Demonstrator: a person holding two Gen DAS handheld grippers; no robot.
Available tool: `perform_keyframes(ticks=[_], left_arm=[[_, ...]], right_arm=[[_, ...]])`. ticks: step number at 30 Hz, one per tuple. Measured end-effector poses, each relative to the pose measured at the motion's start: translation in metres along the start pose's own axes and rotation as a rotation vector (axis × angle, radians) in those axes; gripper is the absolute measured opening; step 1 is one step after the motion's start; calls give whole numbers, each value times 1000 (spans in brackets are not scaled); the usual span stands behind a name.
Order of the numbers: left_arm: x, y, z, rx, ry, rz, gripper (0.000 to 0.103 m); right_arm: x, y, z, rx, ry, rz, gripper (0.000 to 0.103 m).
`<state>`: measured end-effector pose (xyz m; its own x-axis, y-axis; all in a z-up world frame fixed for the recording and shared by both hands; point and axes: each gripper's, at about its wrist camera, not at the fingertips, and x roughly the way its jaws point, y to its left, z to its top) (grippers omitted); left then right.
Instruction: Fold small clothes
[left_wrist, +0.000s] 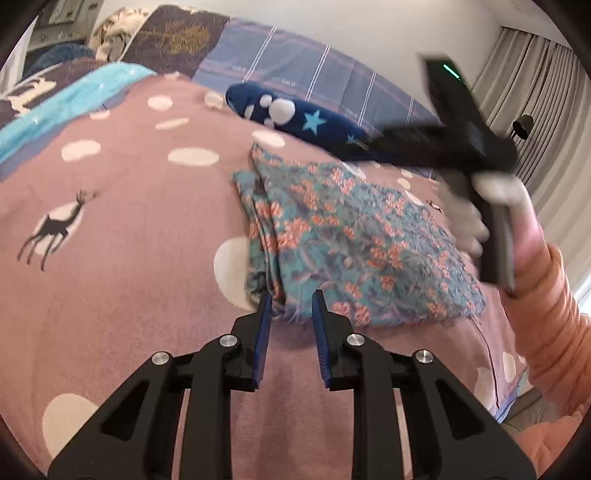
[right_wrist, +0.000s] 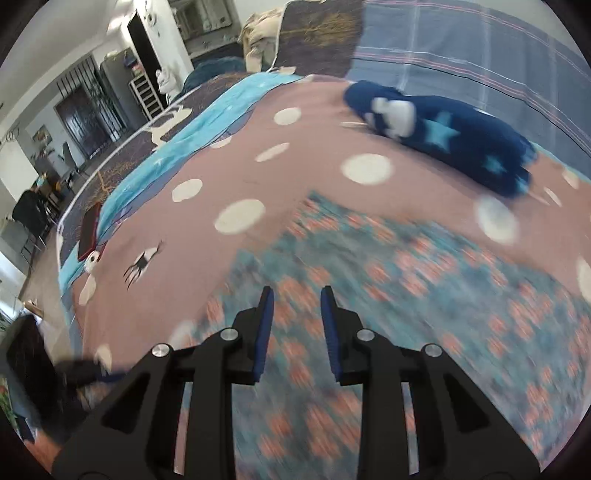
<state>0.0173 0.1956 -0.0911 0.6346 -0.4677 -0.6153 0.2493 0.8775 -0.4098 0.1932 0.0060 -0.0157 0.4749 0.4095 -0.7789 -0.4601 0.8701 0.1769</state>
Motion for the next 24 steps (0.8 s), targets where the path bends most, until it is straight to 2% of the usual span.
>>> perform_keyframes(ticks=[3, 5, 7, 10, 12, 13, 15, 16, 17, 18, 20, 23, 24], left_arm=[[13, 5, 3, -14, 17, -26, 25], [17, 8, 7, -20, 15, -40, 33], [21, 12, 10, -20, 8, -51, 36], [25, 14, 15, -19, 11, -63, 38], [32, 16, 16, -31, 30, -68, 38], [37, 18, 16, -41, 45, -69, 38], [44, 21, 15, -64, 70, -81, 38], [46, 23, 15, -73, 72, -90, 38], [46, 24, 15, -80, 72, -99, 38], [46, 25, 15, -88, 74, -107, 37], [45, 28, 13, -103, 79, -118, 30], [45, 30, 10, -117, 75, -122, 27], [45, 30, 9, -116, 77, -121, 27]], right_arm=[[43, 15, 30, -5, 46, -44, 29], [71, 21, 45, -20, 84, -100, 31], [90, 26, 56, -30, 114, -143, 34], [109, 26, 67, -29, 144, -194, 42], [123, 26, 72, -41, 172, -263, 48], [131, 26, 73, -45, 189, -303, 48], [142, 24, 74, -41, 209, -309, 48], [147, 23, 73, -43, 219, -311, 33], [151, 22, 72, -50, 218, -328, 14], [152, 21, 72, -57, 208, -349, 2], [143, 21, 76, -51, 150, -333, 2], [119, 31, 86, -52, 44, -301, 2], [119, 33, 87, -61, 42, -309, 2]])
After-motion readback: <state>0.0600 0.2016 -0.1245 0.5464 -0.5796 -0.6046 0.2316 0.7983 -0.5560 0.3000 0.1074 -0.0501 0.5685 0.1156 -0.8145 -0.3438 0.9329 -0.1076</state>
